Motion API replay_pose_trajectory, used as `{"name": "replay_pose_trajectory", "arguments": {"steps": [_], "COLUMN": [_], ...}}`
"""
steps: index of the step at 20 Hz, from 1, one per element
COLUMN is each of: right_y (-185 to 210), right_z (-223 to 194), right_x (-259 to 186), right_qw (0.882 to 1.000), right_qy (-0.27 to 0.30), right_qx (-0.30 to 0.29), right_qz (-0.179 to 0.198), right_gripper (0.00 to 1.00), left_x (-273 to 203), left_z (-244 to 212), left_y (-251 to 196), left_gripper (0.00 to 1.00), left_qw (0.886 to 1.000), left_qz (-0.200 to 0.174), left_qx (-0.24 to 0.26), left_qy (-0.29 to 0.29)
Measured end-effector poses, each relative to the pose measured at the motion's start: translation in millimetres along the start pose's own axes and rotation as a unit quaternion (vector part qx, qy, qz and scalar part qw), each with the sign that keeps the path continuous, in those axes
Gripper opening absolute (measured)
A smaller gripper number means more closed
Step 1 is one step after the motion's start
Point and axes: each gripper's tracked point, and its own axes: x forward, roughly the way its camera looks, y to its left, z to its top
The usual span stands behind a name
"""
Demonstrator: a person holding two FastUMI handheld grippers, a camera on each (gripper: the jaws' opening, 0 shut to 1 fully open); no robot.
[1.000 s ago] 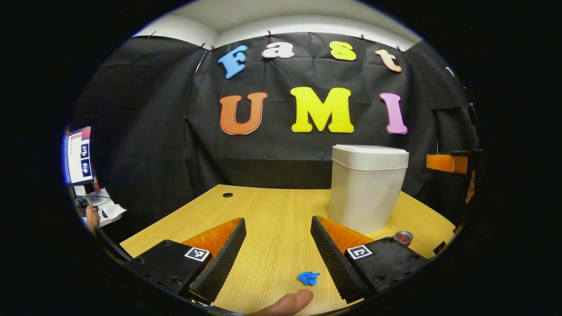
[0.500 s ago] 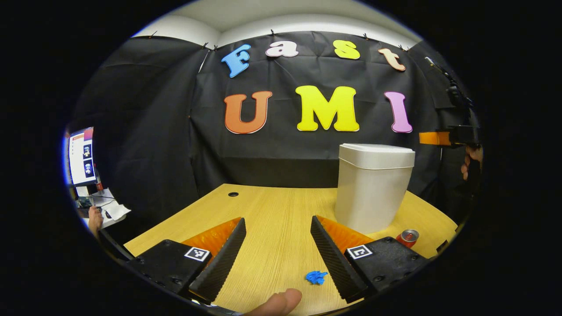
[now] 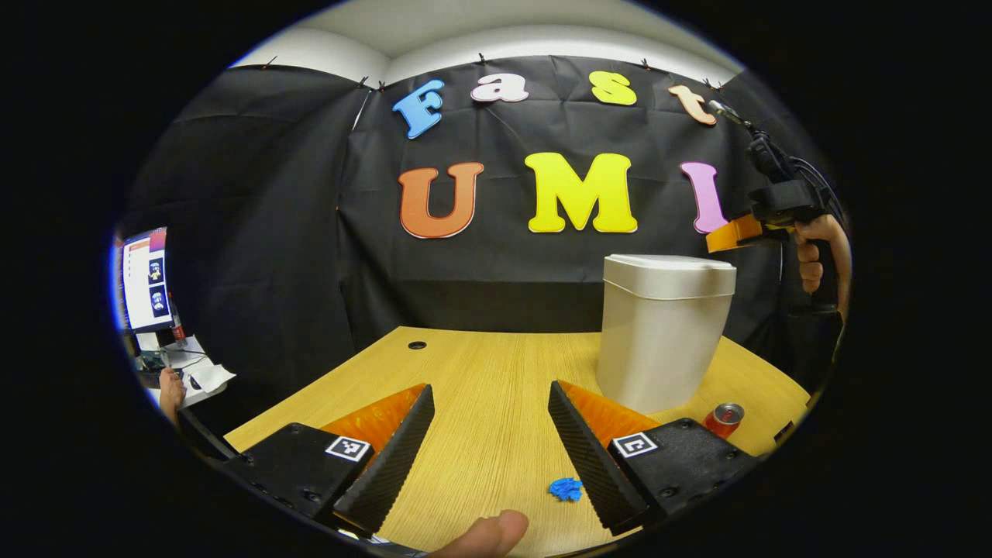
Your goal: Press the lid of the desktop garbage bin to open it, pick up the crumpled paper on the desktop and throw it into the bin, then pick up the pop can on the desktop and drop it into the bin, and finally close the garbage bin lid.
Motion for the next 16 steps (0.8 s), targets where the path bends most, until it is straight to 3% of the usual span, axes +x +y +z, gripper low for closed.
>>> {"name": "replay_pose_trajectory", "arguments": {"steps": [7,12,16], "right_y": [11.3,3.4,5.1], "right_z": [12.1,-7.8,-11.4], "right_x": [14.2,25.0,12.4], "right_qw": [1.000,0.998,0.998], "right_qy": [0.010,0.050,0.067], "right_qx": [-0.005,0.003,0.017], "right_qz": [-0.017,-0.023,-0.002], "right_gripper": [0.00,0.00,0.01], "left_x": [0.3,1.6,-0.5], "left_z": [1.6,-0.3,0.2], "left_y": [13.3,11.2,3.1], "left_gripper": [0.98,0.98,0.98], "left_qw": [1.000,1.000,1.000], "left_qz": [0.013,0.006,-0.011], "left_qx": [-0.004,-0.007,-0.010], "left_qy": [-0.002,0.003,0.002]}}
